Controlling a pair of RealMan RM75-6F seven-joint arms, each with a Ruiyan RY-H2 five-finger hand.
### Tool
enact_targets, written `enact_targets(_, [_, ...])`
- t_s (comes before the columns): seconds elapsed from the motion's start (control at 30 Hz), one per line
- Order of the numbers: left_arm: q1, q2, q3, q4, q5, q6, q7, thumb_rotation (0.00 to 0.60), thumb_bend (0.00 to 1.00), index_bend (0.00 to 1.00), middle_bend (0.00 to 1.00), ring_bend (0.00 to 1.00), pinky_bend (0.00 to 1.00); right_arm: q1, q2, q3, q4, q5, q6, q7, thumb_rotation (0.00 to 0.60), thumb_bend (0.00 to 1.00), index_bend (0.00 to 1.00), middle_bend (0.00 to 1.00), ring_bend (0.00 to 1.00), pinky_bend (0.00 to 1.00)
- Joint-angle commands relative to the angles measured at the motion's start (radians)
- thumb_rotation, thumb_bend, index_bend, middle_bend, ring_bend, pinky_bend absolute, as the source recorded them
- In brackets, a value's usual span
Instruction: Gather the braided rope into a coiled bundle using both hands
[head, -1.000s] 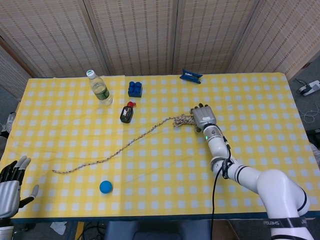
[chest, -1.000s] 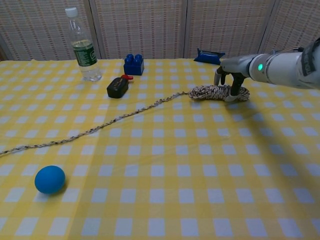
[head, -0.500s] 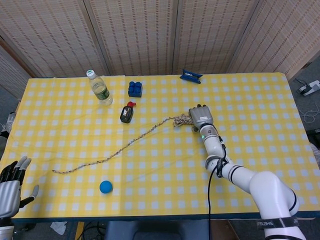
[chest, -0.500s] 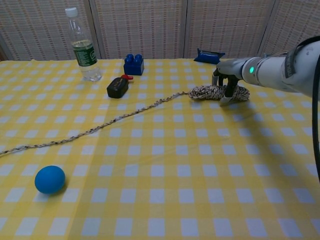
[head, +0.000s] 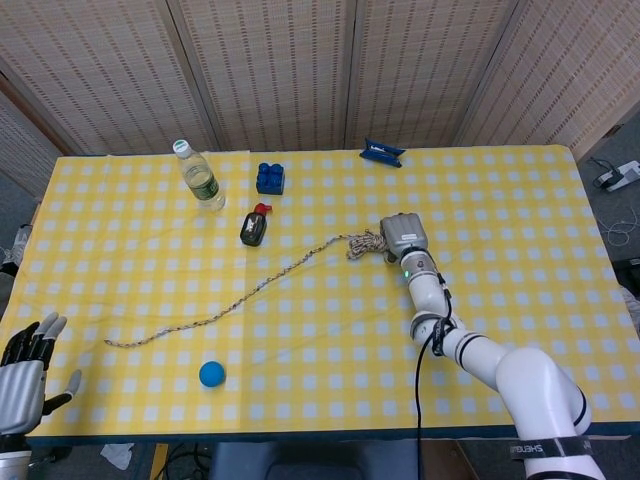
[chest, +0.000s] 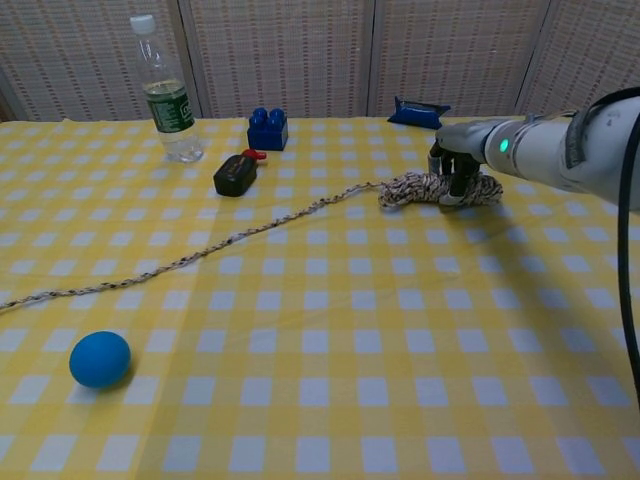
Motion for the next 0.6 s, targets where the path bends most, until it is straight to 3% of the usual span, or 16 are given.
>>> enact_targets(0.03, [-0.001,0.0,-0.001,0.001,-0.001,-0.001,-0.001,0.6,0.36,0.12,0.08,0.06,0.07,-0.009,-0.003,0.012,0.003,-0.028,0.002,0.021,0.6,0.31,0.47,0.48,0.32,0.37])
enact_targets(0.27, [-0.018,0.018,-0.019,0.001,0.009,-0.002,-0.004,0.6,0.36,0.12,0.08,0.06,0.07,-0.047,0.061,0.046,-0.092,-0.137,0.014,0.119,0.6,0.42,0.54,0.54,0.41,0.45])
enact_targets(0.6, [-0.136,0.049,-0.078,-0.009,0.036,-0.101,-0.003,0.6,0.36,0.19,0.09,0.13,0.07,-0.117,0.193,0.072,-0.308,-0.274,0.068,0.239,0.6,0.44,0.56,0.56,0.43,0.48])
